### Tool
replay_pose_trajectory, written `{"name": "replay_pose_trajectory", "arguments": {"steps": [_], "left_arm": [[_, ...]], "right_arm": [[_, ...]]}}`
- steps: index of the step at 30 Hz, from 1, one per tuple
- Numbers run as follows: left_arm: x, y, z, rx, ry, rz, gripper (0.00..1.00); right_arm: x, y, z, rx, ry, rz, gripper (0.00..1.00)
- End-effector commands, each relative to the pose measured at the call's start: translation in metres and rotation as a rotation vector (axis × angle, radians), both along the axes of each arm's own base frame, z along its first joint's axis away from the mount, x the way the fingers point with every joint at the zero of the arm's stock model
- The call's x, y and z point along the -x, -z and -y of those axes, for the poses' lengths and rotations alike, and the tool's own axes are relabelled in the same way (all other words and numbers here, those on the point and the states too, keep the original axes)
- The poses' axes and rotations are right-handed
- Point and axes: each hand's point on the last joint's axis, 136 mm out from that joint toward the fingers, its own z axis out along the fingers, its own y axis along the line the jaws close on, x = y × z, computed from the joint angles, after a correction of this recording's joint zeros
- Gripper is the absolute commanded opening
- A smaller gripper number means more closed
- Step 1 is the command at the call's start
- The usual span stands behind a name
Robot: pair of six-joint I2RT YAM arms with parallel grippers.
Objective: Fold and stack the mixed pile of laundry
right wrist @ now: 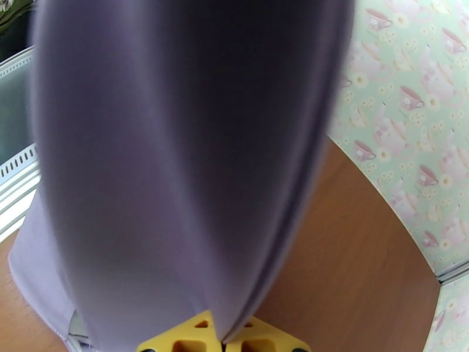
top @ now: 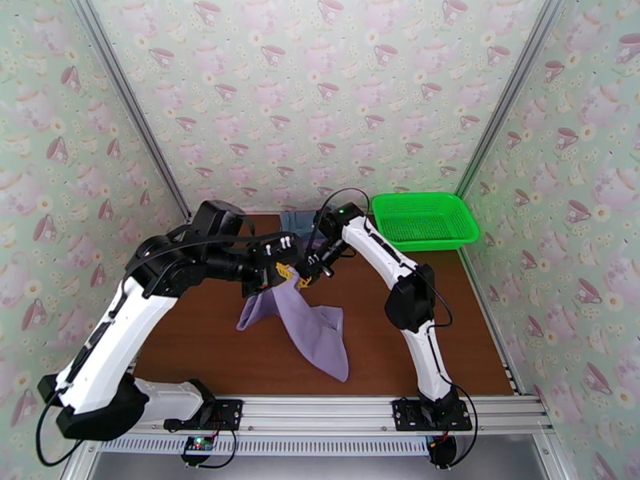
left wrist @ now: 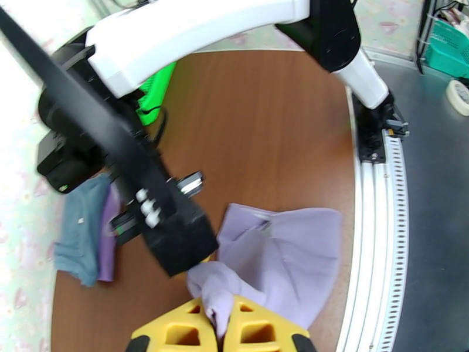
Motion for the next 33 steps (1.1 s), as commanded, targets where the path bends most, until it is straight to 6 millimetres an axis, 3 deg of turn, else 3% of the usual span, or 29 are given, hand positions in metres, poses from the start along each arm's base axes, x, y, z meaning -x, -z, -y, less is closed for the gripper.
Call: {"name": "replay_pose_trajectory", "arguments": {"steps": [1,5,8,11,16,24,29,33], "left_arm": [[-0.005,-0.030,-0.005,0.072,-0.039,0.145,0.00],[-0.006,-0.030,-0.014,0.060,-0.076,0.161,0.00],[-0.013,-0.025,-0.019,0.036,-0.114,0.177,0.00],[-0.031,-0.024,-0.023,0.018,-0.183,0.237,0.00],[-0.086,-0.043,-0.026,0.016,-0.345,0.449,0.00],[-0.172,-0.079,-0.029,0.052,-0.515,0.653,0.00],[-0.196,-0.101,-0.034,0.095,-0.542,0.723,0.00],[-0.185,-0.110,-0.034,0.122,-0.525,0.734,0.00]], "right_arm": [[0.020,-0.035,0.035,0.035,0.039,-0.077,0.00],[0.011,-0.058,0.049,-0.044,0.115,-0.051,0.00],[0.000,-0.061,0.058,-0.025,0.218,0.017,0.00],[-0.033,-0.058,0.064,0.013,0.438,0.121,0.00],[-0.113,-0.089,0.087,-0.004,0.866,0.307,0.00],[-0.175,-0.145,0.116,-0.026,1.193,0.447,0.00],[-0.187,-0.178,0.134,-0.038,1.304,0.532,0.00],[-0.170,-0.185,0.146,-0.029,1.334,0.540,0.00]]}}
